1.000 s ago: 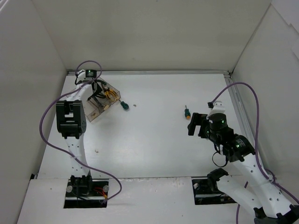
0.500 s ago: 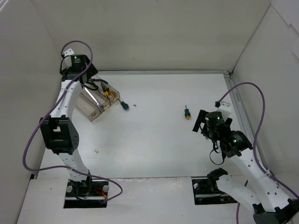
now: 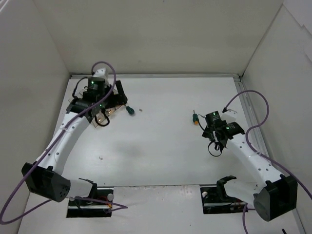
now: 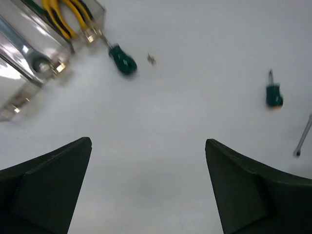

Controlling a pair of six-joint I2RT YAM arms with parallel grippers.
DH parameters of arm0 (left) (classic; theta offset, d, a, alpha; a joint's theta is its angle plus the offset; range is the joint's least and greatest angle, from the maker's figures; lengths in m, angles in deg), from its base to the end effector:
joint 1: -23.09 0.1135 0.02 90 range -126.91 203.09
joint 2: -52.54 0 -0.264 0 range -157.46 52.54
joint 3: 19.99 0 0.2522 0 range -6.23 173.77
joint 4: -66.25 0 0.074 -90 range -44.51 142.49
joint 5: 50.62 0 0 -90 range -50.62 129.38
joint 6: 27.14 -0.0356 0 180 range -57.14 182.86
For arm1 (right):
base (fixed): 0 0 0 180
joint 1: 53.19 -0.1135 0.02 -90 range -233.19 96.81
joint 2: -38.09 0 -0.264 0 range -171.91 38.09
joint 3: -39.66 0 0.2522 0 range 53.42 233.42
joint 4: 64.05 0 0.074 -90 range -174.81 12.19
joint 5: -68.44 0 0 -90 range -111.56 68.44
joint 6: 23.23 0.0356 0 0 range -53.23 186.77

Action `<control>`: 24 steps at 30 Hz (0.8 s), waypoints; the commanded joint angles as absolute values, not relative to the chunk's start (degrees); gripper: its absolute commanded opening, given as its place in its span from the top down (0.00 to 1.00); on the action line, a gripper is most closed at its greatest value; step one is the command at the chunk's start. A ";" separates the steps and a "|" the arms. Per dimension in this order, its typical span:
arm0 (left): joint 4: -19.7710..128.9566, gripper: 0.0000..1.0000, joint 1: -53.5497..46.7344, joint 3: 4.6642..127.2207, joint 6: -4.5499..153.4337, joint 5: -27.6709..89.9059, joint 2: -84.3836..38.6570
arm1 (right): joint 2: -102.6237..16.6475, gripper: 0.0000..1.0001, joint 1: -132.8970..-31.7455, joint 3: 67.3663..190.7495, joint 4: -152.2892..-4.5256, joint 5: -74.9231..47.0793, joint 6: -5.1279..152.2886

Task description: Sort the tools into containers

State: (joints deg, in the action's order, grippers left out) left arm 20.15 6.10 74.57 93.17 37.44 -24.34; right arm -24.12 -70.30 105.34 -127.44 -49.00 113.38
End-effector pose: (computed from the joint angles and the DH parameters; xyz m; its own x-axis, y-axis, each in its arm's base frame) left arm 0.2834 -0.0879 0.3950 -0.5547 -0.3579 -0.7511 0.0470 0.8878 -0.4578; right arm 0.1975 0.0436 0.2709 -0.5975 0.4909 -0.6341 0.5733 0.8144 0.0903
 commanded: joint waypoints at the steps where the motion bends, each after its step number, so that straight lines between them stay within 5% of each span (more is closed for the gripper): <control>1: 16.71 0.00 2.01 68.15 91.08 31.66 -20.94 | -26.41 0.29 -68.49 103.97 -124.32 -52.50 116.34; 8: 23.74 0.00 -5.38 47.40 92.83 23.73 -6.28 | -31.24 0.32 -59.09 102.20 -116.31 -46.26 108.87; 24: 21.81 0.00 -8.55 46.07 91.25 25.58 -1.78 | -47.59 0.56 -45.46 108.44 -104.46 -35.72 99.12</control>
